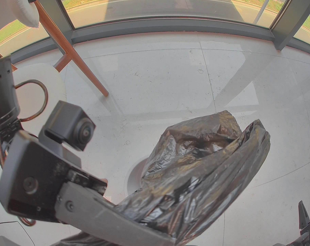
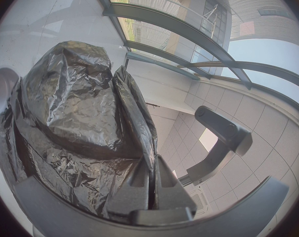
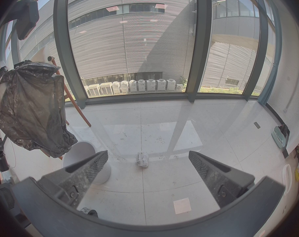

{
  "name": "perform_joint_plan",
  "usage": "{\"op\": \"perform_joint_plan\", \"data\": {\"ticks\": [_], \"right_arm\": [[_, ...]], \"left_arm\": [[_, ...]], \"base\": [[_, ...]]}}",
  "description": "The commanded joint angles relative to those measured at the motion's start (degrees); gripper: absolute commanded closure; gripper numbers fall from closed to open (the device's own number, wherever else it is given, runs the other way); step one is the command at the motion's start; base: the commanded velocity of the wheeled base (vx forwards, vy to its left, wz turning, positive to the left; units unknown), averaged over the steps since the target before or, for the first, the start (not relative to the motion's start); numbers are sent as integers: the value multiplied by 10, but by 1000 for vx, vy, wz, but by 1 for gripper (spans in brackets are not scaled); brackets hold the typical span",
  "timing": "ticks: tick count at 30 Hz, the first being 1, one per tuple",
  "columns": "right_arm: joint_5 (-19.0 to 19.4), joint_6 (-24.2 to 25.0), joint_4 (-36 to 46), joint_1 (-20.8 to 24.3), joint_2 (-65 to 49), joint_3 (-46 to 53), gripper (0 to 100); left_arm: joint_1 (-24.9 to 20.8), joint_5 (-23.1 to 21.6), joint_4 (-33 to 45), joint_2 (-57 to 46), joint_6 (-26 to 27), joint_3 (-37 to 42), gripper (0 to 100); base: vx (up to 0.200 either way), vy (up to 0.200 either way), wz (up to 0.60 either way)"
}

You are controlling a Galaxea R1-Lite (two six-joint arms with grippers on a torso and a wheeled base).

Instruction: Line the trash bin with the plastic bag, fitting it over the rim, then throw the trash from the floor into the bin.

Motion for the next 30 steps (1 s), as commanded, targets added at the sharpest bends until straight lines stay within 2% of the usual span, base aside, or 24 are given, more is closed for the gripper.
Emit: {"op": "perform_joint_plan", "data": {"ticks": [1,7,12,30], "right_arm": [[0,0,0,-1,-5,10,0],[0,0,0,-1,-6,10,0],[0,0,0,-1,-6,10,0],[0,0,0,-2,-8,10,0]], "left_arm": [[1,0,0,33,5,3,100],[1,4,-1,50,8,9,100],[2,1,-1,73,49,12,100],[6,4,-1,137,99,22,100]], "base": [[0,0,0],[0,0,0],[0,0,0],[0,0,0]]}}
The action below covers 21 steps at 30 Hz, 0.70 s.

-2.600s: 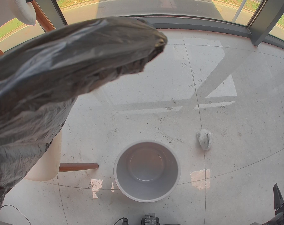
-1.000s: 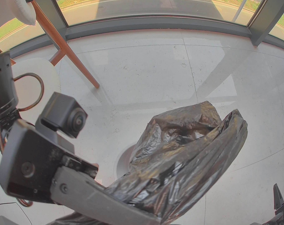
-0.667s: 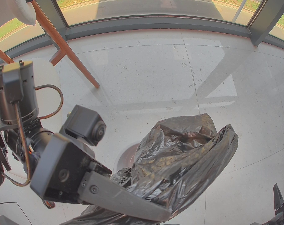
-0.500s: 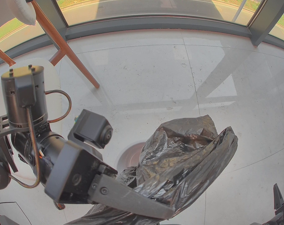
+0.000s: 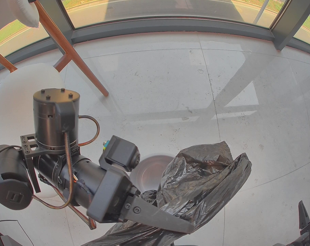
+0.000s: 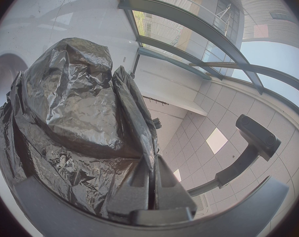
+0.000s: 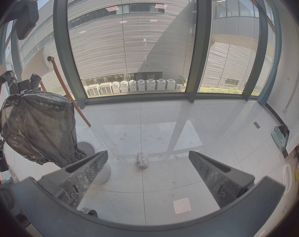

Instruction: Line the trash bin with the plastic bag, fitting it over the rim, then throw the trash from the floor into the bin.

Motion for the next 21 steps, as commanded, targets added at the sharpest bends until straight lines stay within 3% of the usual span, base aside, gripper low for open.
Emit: {"op": "perform_joint_plan", "data": {"ticks": [1,16,21], "right_arm": [[0,0,0,0,-8,10,0],[0,0,0,0,-8,10,0],[0,-1,0,0,-8,10,0]], "left_arm": [[0,2,0,20,5,0,100],[53,2,-2,81,80,-6,100],[72,4,-50,100,111,-2,100]], "base": [[0,0,0],[0,0,0],[0,0,0]]}}
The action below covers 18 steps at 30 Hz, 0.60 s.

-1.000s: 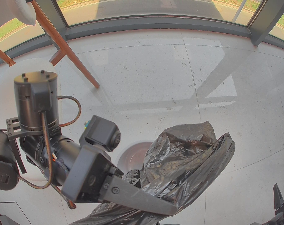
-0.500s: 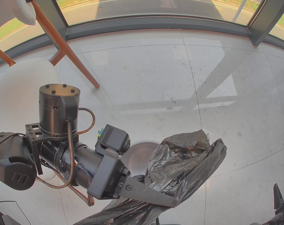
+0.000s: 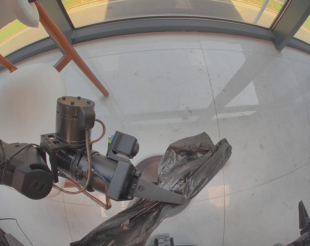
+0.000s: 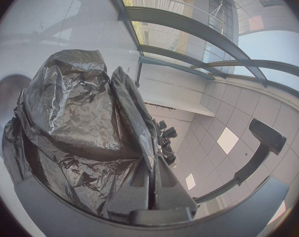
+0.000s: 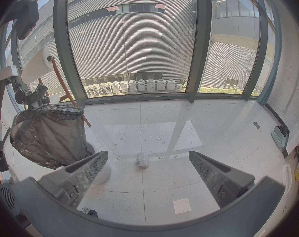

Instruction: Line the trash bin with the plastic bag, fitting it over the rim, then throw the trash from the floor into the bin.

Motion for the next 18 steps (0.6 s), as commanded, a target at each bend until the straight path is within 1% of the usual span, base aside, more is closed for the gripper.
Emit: {"op": "perform_joint_plan", "data": {"ticks": [1,4,7,9,10,11,13,18], "right_arm": [[0,-1,0,0,-8,10,0],[0,0,0,0,-8,10,0],[0,-2,1,0,-8,10,0],[0,-3,2,0,-8,10,0],[0,-3,3,0,-8,10,0],[0,-4,3,0,-8,10,0],[0,-3,2,-1,-8,10,0],[0,-4,2,-1,-8,10,0]], "left_arm": [[12,2,-29,25,5,5,100],[12,5,-42,24,5,9,100],[9,38,-43,18,4,19,100],[7,68,-44,18,6,34,100],[6,73,-44,18,7,37,100],[2,99,-50,18,7,48,100],[2,116,-62,18,4,57,100],[5,120,-108,17,1,88,100]], "base": [[0,0,0],[0,0,0],[0,0,0],[0,0,0],[0,0,0],[0,0,0],[0,0,0],[0,0,0]]}}
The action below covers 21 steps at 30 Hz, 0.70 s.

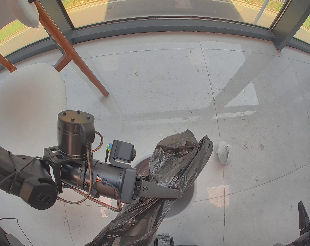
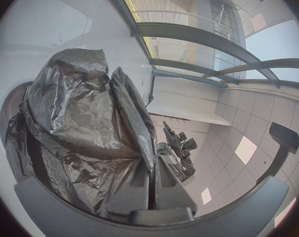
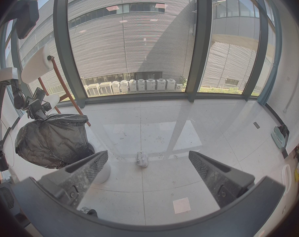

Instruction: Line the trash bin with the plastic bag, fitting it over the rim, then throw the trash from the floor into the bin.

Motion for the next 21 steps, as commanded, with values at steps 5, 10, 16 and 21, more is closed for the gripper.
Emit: {"op": "perform_joint_plan", "data": {"ticks": [5,10,16,21], "right_arm": [[-2,-2,0,1,-8,10,0],[-3,2,-2,-1,-8,10,0],[-8,-1,-4,-2,-8,10,0],[3,-16,-1,0,-8,10,0]], "left_arm": [[0,16,-60,1,-1,45,100],[-3,34,-79,3,-5,46,100],[-9,95,-126,2,-40,46,100],[-37,163,-158,6,-99,46,100]], "base": [[0,0,0],[0,0,0],[0,0,0],[0,0,0]]}}
